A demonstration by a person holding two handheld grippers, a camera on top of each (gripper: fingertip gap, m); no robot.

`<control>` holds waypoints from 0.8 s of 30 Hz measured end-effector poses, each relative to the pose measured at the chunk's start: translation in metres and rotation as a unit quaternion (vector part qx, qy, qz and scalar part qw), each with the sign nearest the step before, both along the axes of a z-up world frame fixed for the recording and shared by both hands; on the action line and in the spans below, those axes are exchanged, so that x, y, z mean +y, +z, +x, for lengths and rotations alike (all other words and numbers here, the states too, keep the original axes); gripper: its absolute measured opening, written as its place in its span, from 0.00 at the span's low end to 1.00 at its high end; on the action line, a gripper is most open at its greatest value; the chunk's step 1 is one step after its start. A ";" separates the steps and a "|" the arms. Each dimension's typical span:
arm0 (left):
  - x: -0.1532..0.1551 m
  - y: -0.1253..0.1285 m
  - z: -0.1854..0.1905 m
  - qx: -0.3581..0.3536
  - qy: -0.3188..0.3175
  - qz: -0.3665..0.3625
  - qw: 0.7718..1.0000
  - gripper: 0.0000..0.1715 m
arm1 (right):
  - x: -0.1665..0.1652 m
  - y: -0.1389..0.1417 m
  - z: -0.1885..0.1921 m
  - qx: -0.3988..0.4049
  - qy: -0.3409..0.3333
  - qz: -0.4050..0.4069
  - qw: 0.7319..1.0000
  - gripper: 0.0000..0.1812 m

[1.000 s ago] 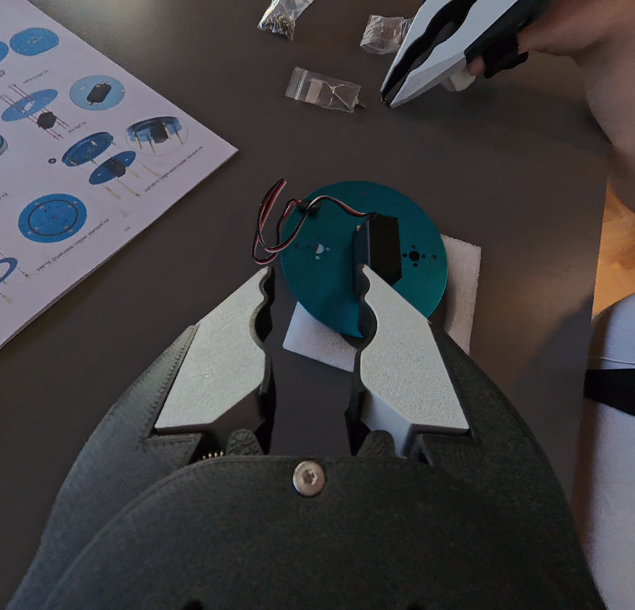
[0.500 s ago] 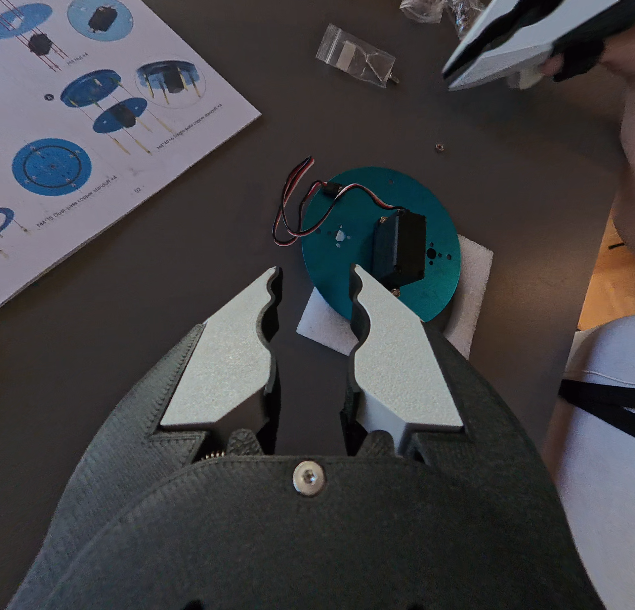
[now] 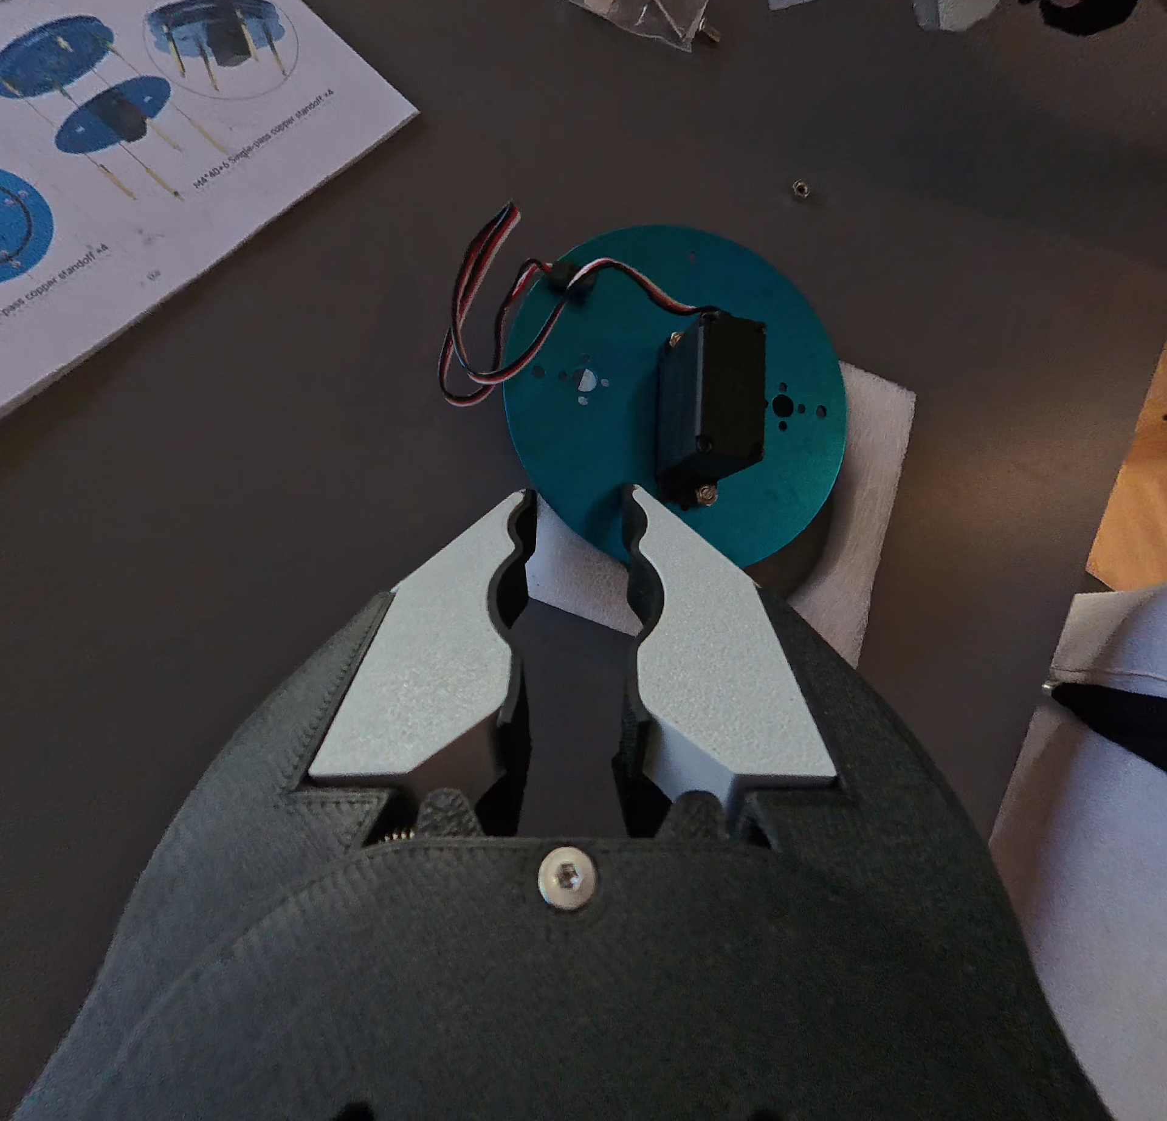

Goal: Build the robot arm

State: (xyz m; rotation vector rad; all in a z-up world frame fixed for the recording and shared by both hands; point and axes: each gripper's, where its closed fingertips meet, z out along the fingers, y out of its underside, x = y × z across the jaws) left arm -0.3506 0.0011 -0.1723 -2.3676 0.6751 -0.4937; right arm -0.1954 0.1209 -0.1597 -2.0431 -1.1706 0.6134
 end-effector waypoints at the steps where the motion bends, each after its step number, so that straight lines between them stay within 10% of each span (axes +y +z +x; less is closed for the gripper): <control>1: -0.003 0.000 0.000 0.000 0.008 0.001 1.000 0.16 | 0.003 -0.002 -0.001 -0.014 -0.004 0.001 1.000 0.07; 24: -0.107 0.028 0.000 -0.173 0.036 0.024 0.984 0.13 | -0.024 -0.003 -0.003 -0.037 0.054 0.049 0.997 0.03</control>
